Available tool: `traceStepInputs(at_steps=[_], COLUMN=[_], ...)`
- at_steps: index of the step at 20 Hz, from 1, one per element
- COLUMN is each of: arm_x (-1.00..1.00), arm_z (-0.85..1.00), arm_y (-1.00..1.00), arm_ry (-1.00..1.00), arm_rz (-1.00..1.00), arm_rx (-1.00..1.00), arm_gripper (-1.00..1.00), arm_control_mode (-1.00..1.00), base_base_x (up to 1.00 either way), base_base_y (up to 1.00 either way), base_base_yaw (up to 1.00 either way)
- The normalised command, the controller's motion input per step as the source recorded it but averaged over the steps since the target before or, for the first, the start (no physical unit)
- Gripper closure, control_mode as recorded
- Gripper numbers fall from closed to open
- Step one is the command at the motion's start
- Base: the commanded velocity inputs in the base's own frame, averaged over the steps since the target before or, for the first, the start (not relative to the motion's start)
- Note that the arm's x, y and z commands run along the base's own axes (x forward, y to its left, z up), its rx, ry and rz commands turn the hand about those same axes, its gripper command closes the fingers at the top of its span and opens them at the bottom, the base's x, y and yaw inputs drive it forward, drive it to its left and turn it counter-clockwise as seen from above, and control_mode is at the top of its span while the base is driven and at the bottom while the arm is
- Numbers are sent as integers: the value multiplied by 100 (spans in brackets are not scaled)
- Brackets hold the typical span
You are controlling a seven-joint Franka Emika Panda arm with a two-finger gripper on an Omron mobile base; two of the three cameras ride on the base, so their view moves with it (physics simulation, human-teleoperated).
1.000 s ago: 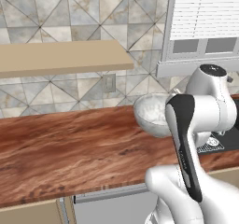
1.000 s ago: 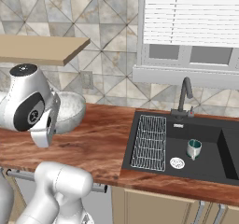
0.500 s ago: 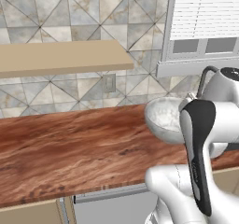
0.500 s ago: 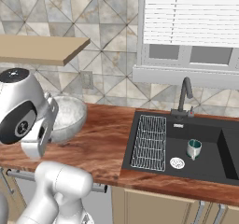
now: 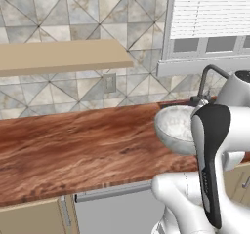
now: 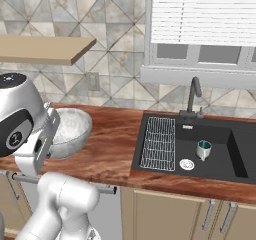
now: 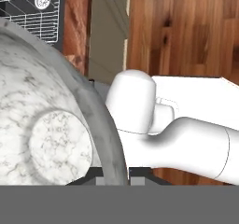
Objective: Pick the mug and place it in the sink. Pick the bowl and place it in the open cabinet and then close the cabinet.
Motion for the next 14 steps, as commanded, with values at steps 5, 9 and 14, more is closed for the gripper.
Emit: traceStepInputs(at_steps=[5,9,14], arm_x=[0,0,0], arm_z=[0,0,0], arm_y=[0,0,0], arm_ry=[0,0,0], arm_rz=[0,0,0], arm_rx=[0,0,0], arm_gripper=[100,100,100], arm_control_mode=[100,100,100], base_base_x=[-42,-100,-100], base_base_y=[-2,-9,0], base_base_yaw=[-3,-4,-8])
